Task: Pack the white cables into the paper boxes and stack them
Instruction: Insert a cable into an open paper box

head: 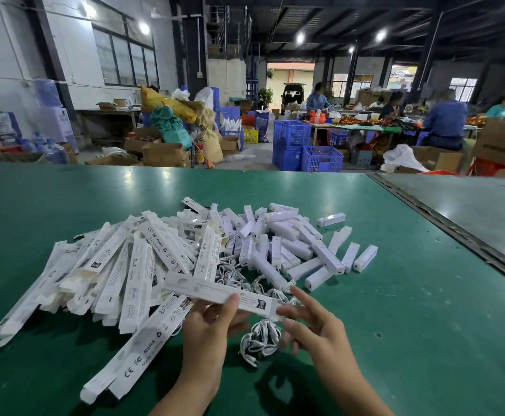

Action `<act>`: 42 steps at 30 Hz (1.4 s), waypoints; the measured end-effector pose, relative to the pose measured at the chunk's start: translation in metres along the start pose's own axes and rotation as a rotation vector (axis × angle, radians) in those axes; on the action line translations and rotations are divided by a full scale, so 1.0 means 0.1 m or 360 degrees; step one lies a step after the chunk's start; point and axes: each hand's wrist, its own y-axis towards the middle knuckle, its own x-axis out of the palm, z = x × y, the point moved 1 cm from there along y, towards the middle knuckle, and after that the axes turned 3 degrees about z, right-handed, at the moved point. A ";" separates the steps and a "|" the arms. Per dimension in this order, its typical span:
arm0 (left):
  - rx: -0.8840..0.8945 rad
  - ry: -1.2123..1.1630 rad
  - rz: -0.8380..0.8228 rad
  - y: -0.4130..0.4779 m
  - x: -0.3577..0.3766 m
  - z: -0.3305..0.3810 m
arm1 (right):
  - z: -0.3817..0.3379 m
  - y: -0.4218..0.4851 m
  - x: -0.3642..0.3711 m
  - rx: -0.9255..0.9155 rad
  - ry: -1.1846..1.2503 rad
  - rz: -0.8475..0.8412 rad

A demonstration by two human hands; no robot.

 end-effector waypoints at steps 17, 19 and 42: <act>-0.0253 -0.0070 -0.0142 -0.03 0.03 0.01 | -0.09 -0.04 -0.07 0.0037 0.0089 -0.0269; -0.0250 -0.0093 -0.0064 0.00 0.00 0.01 | -0.07 0.04 -0.19 -0.0234 -0.0616 0.0128; -0.0235 -0.0092 0.0066 0.05 -0.07 0.00 | 0.04 0.13 -0.29 -0.0218 -0.1582 0.0268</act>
